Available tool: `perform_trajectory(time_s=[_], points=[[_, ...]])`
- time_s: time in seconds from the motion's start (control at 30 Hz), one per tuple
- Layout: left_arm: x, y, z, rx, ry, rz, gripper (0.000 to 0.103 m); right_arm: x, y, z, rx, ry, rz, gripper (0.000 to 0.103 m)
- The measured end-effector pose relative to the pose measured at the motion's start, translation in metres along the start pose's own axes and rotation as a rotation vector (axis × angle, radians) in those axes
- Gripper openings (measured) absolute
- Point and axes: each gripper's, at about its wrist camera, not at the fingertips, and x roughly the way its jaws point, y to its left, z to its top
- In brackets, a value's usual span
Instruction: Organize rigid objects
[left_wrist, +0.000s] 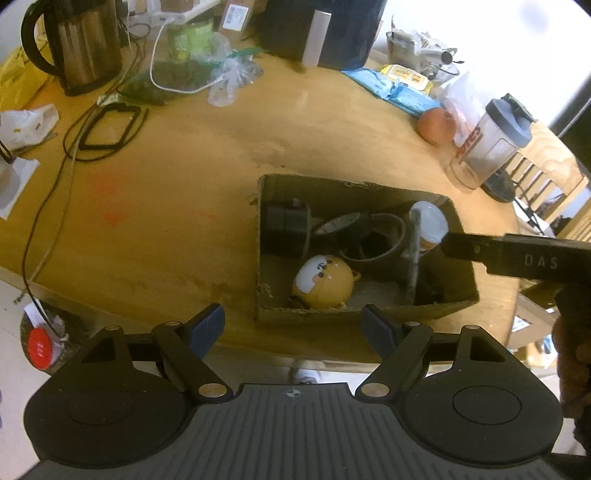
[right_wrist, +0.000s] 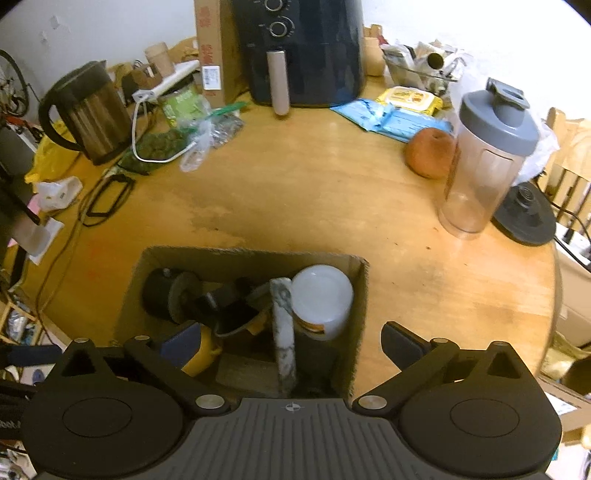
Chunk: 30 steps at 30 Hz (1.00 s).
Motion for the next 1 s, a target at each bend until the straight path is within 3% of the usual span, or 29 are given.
perform_trajectory(time_s=[0.13,0.2,0.47,0.67,0.73,1.0], points=[[0.000,0.001,0.001,0.001,-0.022,0.018,0.086,-0.001,-0.001,-0.007,0.004,-0.014,-0.028,0.103],[-0.002,0.001,0.002,0.007,-0.052,0.035,0.097,-0.004,-0.001,-0.010,0.005,-0.043,-0.033,0.103],[-0.009,-0.004,0.009,0.048,-0.165,0.088,0.103,-0.014,0.009,-0.013,-0.068,-0.155,-0.075,0.103],[-0.013,-0.022,0.017,0.213,-0.259,0.229,0.103,-0.024,0.014,-0.008,-0.116,-0.212,-0.083,0.103],[-0.013,-0.026,0.019,0.242,-0.271,0.243,0.103,-0.027,0.017,-0.007,-0.124,-0.223,-0.079,0.103],[-0.016,-0.034,0.025,0.269,-0.281,0.237,0.103,-0.020,0.021,-0.001,-0.134,-0.103,-0.103,0.103]])
